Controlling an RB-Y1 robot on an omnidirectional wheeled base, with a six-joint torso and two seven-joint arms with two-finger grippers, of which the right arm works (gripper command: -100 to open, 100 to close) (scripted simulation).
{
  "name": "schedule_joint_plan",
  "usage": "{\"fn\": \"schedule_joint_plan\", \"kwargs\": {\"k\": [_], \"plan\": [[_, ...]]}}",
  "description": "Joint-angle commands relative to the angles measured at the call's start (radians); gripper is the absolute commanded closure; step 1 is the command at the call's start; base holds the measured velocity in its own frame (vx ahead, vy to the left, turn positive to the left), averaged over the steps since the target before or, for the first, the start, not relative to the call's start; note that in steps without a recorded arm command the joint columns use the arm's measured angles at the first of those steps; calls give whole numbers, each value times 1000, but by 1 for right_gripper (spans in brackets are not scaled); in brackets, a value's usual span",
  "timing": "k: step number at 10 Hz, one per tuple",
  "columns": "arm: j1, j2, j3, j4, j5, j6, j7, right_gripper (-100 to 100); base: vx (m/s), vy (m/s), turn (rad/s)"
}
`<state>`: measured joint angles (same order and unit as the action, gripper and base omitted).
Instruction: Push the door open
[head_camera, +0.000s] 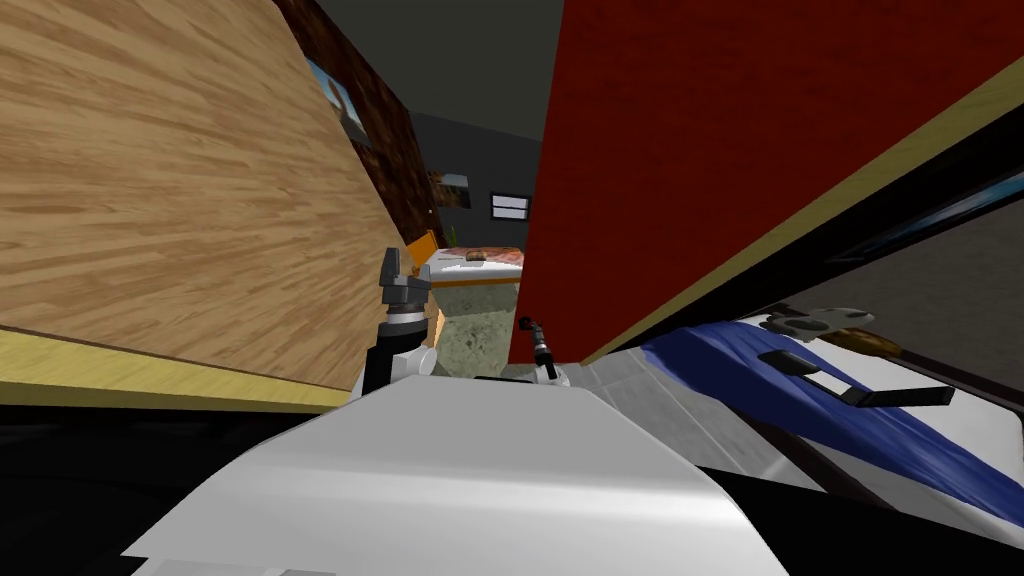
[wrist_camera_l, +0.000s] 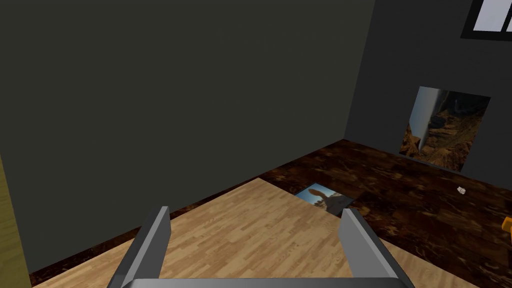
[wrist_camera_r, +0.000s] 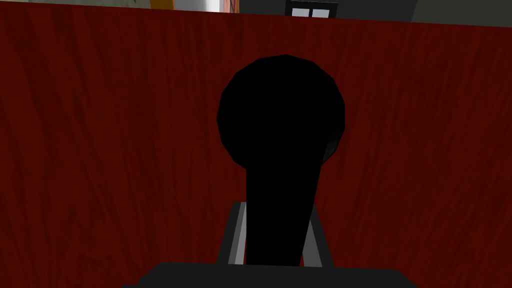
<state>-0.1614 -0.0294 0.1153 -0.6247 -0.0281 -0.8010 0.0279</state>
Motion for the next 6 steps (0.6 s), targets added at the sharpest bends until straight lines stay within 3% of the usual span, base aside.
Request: {"fn": "schedule_joint_plan", "kwargs": {"k": [1,6], "plan": [[2,-25,-26,-7,-13,6,3,100,93,53,-87],[1,-34,-59,-5,-30,6,12,100,128,95,-55]]}}
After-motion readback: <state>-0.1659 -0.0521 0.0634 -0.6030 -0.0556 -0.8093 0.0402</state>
